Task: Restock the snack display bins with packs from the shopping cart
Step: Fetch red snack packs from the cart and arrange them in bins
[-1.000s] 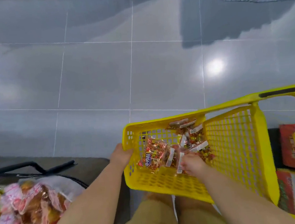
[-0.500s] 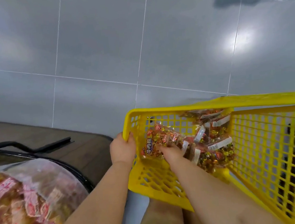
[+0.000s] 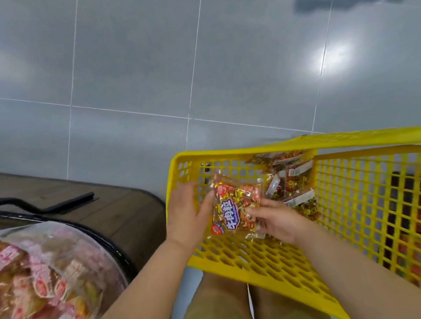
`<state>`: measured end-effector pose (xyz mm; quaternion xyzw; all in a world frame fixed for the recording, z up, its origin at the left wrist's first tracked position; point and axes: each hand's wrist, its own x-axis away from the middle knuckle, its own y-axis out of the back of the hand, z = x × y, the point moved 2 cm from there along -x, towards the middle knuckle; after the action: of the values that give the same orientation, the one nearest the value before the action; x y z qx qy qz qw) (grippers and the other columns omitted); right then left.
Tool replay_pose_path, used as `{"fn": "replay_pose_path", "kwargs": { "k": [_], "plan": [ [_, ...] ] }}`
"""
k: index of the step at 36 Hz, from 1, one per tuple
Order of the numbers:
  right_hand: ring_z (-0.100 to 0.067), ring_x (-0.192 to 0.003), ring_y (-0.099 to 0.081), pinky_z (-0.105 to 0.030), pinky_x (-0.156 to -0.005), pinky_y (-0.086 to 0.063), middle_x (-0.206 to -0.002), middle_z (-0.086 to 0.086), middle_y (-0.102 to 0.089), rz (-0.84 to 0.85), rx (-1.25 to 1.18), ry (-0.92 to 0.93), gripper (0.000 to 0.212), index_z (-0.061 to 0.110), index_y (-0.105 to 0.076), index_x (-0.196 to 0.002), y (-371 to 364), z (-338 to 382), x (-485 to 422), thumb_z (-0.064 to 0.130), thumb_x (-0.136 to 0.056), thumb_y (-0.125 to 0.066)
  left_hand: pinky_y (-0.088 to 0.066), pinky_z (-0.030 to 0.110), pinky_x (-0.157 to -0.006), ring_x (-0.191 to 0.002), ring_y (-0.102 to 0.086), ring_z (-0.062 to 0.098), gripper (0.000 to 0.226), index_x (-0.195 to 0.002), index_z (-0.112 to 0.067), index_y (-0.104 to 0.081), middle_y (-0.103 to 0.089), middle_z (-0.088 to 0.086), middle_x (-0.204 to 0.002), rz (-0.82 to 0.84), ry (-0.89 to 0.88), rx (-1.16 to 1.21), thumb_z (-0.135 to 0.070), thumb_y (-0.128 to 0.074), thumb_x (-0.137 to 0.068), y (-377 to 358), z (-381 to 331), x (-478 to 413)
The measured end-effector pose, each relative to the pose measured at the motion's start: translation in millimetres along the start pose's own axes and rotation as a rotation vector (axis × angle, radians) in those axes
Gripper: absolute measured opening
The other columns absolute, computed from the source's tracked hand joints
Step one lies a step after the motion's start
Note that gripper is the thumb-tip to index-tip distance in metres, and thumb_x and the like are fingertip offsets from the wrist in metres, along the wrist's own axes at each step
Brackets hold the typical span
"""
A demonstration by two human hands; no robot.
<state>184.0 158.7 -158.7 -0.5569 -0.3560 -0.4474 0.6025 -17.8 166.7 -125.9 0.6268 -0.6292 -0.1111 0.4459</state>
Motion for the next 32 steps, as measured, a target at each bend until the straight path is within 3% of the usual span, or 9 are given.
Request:
{"fn": "replay_pose_path", "kwargs": {
  "k": [3, 6, 9, 12, 15, 17, 22, 28, 32],
  "plan": [
    [-0.032, -0.104, -0.064, -0.042, -0.089, -0.053, -0.114, -0.017, -0.067, 0.005, -0.024, -0.006, 0.04, 0.001, -0.057, -0.12, -3, -2, 3, 0.005, -0.081, -0.067, -0.05, 0.033, -0.077, -0.084, -0.059, 0.008, 0.028, -0.112, -0.033, -0.053, -0.058, -0.003, -0.086, 0.221, 0.293, 0.454, -0.038, -0.065, -0.087, -14, -7, 8],
    [-0.031, -0.108, -0.063, -0.04, -0.088, -0.053, -0.117, -0.018, -0.065, 0.055, 0.031, -0.011, 0.038, 0.0, -0.057, -0.121, -2, -3, -1, 0.003, -0.084, -0.064, -0.056, 0.039, -0.084, -0.095, -0.066, 0.019, 0.057, -0.125, -0.027, -0.043, -0.065, 0.002, -0.102, 0.278, 0.628, 0.67, -0.028, -0.076, -0.08, -28, -1, 11],
    [-0.012, -0.096, -0.068, -0.021, -0.074, -0.055, -0.105, -0.001, -0.071, 0.167, 0.149, -0.062, 0.028, 0.008, -0.061, -0.115, -5, 2, -8, 0.008, -0.086, -0.062, -0.059, 0.036, -0.069, -0.086, -0.073, 0.024, 0.039, -0.114, -0.017, -0.059, -0.075, 0.006, -0.096, 0.367, 0.778, 0.873, -0.017, -0.076, -0.079, -35, 5, 12],
    [-0.015, -0.109, -0.062, -0.025, -0.086, -0.052, -0.121, -0.003, -0.064, 0.23, 0.222, -0.084, 0.038, 0.014, -0.056, -0.122, 0, 14, -23, 0.032, -0.089, -0.057, -0.059, 0.038, -0.073, -0.085, -0.073, 0.025, 0.022, -0.102, -0.02, -0.066, -0.076, 0.005, -0.09, 0.326, 0.765, 0.845, -0.017, -0.075, -0.081, -37, 12, 15],
    [-0.019, -0.112, -0.058, -0.025, -0.089, -0.05, -0.131, -0.007, -0.055, 0.069, 0.258, -0.003, 0.044, 0.015, -0.047, -0.133, 7, 32, -49, 0.039, -0.096, -0.048, -0.059, 0.036, -0.074, -0.082, -0.073, 0.019, 0.013, -0.092, -0.026, -0.067, -0.076, -0.002, -0.085, 0.216, 0.726, 0.718, -0.019, -0.074, -0.083, -36, 21, 17],
    [-0.014, -0.1, -0.059, -0.02, -0.077, -0.05, -0.129, -0.005, -0.056, -0.193, 0.521, 0.134, 0.042, 0.017, -0.045, -0.136, 9, 43, -72, 0.029, -0.097, -0.05, -0.058, 0.038, -0.081, -0.087, -0.071, 0.019, 0.011, -0.094, -0.026, -0.067, -0.074, -0.001, -0.092, 0.163, 0.697, 0.609, -0.022, -0.072, -0.085, -37, 26, 17],
    [-0.03, -0.13, -0.039, -0.035, -0.103, -0.039, -0.145, -0.011, -0.038, -0.364, 1.307, 0.162, 0.061, 0.014, -0.038, -0.141, -5, 44, -123, 0.029, -0.087, -0.063, -0.055, 0.035, -0.08, -0.086, -0.065, 0.016, 0.011, -0.086, -0.031, -0.059, -0.068, -0.003, -0.091, 0.069, 0.634, 0.463, -0.023, -0.066, -0.09, -39, 34, 14],
    [-0.029, -0.123, -0.048, -0.035, -0.097, -0.045, -0.136, -0.009, -0.048, -0.355, 1.337, 0.138, 0.064, 0.015, -0.042, -0.136, -4, 31, -135, 0.032, -0.082, -0.071, -0.049, 0.022, -0.065, -0.08, -0.062, 0.007, 0.012, -0.083, -0.032, -0.058, -0.064, -0.013, -0.084, 0.0, 0.616, 0.433, -0.027, -0.066, -0.09, -39, 43, 12],
    [-0.024, -0.108, -0.055, -0.028, -0.08, -0.044, -0.114, -0.004, -0.057, -0.314, 1.301, 0.256, 0.027, 0.018, -0.061, -0.108, 9, 33, -124, 0.031, -0.085, -0.068, -0.053, 0.032, -0.081, -0.089, -0.064, 0.014, 0.013, -0.084, -0.033, -0.059, -0.065, -0.013, -0.087, -0.014, 0.596, 0.432, -0.023, -0.065, -0.09, -40, 44, 11]
  ]
}}
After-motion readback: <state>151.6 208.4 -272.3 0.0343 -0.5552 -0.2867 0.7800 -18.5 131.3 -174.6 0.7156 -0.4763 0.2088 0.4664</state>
